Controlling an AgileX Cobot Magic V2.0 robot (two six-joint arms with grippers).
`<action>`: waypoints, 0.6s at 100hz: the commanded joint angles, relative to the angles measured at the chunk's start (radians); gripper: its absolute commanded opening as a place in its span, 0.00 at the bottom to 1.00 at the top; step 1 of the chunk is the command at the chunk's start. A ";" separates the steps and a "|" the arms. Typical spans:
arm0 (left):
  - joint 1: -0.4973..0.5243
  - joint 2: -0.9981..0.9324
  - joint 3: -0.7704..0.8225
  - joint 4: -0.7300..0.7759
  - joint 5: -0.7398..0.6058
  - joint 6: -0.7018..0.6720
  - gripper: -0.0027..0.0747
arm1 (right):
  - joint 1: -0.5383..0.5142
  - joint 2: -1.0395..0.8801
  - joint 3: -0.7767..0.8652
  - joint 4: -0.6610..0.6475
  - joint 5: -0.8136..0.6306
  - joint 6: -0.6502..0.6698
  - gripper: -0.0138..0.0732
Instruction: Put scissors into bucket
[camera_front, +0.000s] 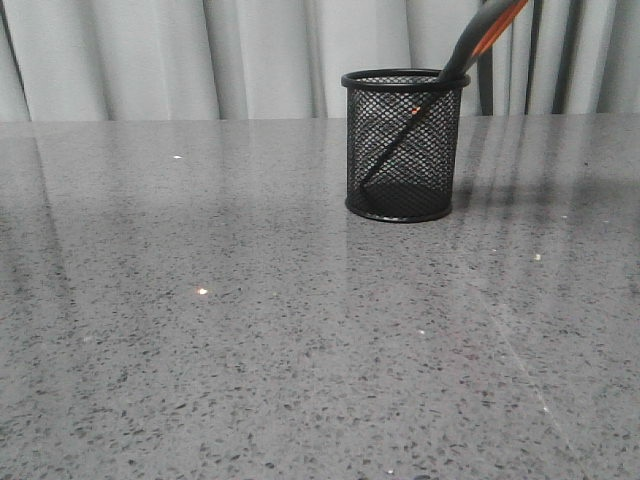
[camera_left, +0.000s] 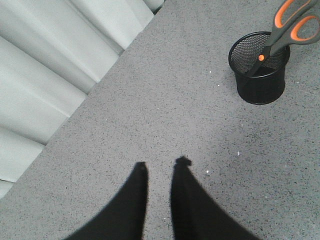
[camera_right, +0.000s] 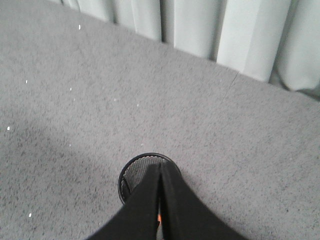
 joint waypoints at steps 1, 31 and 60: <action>0.004 -0.022 -0.020 -0.021 -0.048 -0.027 0.01 | 0.001 -0.115 0.116 -0.001 -0.201 0.000 0.11; 0.004 -0.148 0.192 -0.097 -0.348 -0.099 0.01 | 0.001 -0.426 0.565 -0.001 -0.517 0.000 0.11; 0.004 -0.469 0.736 -0.136 -0.812 -0.099 0.01 | 0.001 -0.689 0.904 0.033 -0.703 0.000 0.11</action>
